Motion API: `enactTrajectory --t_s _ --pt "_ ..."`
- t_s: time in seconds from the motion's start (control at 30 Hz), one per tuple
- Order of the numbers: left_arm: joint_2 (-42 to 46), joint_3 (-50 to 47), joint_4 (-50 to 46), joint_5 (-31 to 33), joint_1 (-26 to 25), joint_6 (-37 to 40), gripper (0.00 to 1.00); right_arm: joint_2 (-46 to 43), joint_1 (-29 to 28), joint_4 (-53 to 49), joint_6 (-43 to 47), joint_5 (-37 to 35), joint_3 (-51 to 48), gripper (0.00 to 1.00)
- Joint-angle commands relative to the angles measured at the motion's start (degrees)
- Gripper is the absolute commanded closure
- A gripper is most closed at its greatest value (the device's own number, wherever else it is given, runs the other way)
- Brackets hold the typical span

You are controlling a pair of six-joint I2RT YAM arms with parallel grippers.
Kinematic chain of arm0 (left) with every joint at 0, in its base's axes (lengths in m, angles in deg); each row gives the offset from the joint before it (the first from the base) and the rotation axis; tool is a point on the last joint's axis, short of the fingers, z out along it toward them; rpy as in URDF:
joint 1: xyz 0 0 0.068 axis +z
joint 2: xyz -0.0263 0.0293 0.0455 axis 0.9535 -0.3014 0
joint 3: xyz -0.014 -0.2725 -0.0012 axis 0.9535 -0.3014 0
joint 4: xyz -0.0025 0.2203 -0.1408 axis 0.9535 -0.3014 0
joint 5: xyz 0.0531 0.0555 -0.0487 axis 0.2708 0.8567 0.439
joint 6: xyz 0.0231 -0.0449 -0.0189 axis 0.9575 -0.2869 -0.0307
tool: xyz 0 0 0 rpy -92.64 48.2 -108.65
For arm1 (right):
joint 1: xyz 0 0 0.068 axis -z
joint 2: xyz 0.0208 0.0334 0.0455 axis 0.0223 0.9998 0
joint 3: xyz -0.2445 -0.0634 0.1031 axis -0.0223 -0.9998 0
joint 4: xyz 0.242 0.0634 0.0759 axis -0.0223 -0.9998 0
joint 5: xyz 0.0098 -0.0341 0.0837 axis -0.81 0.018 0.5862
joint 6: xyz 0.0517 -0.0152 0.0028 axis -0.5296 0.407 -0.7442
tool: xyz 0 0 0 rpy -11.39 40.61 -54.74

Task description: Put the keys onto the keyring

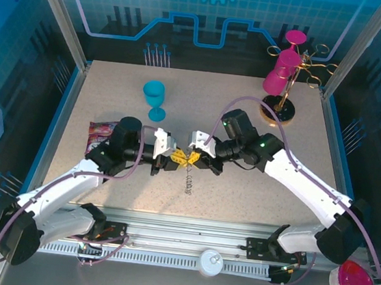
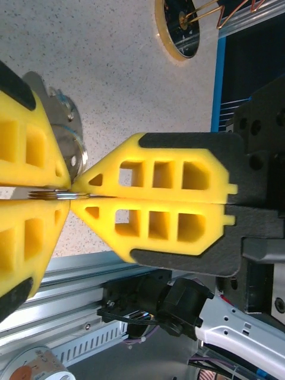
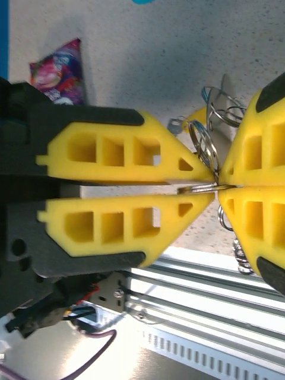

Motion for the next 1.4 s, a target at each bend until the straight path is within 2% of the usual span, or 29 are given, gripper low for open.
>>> enactTrajectory --t_s 0.0,0.1,0.17,0.33,0.37,0.5,0.6,0.93,1.17,1.37 --pt "-0.89 3.06 -4.09 -1.79 -0.22 3.29 0.93 1.78 -1.62 -8.78 4.43 -2.49 3.65 1.0" --pt "-1.06 3.74 -5.61 -1.95 -0.25 4.17 1.0 1.62 -1.86 -8.7 4.07 -2.2 4.33 1.0" --pt "-0.71 3.51 -5.59 -2.13 -0.2 4.29 1.0 0.1 -1.24 -5.73 2.37 -1.7 2.88 1.0" --pt "1.37 0.01 1.54 -2.66 -0.22 0.39 1.0 -8.66 2.11 11.19 -4.75 2.66 -8.29 0.72" --pt "1.85 -1.2 4.83 -2.75 -0.26 -1.32 1.0 -10.31 2.54 15.35 -6.48 3.02 -10.86 0.7" --pt "2.99 -6.83 21.0 -2.79 -0.25 -11.07 1.0 -16.19 3.15 32.83 -14.18 3.36 -21.95 0.7" --pt "2.51 -9.02 28.22 -3.23 -0.24 -16.31 1.0 -17.31 3.2 38.88 -17.71 4.1 -25.25 0.7" --pt "0.74 -12.48 40.75 -3.18 -0.25 -24.82 1.0 -15.54 2.9 43.07 -20.69 7.22 -26.33 0.71" --pt "-0.83 -13.12 45.11 -3.88 -0.26 -27.41 1.0 -14.57 2.71 45.25 -21.67 7.62 -25.94 0.72" --pt "-1.32 -13.17 45.76 -4.86 -0.27 -28.15 1.0 -14.09 2.41 47.67 -23.18 8.3 -25.72 0.77"
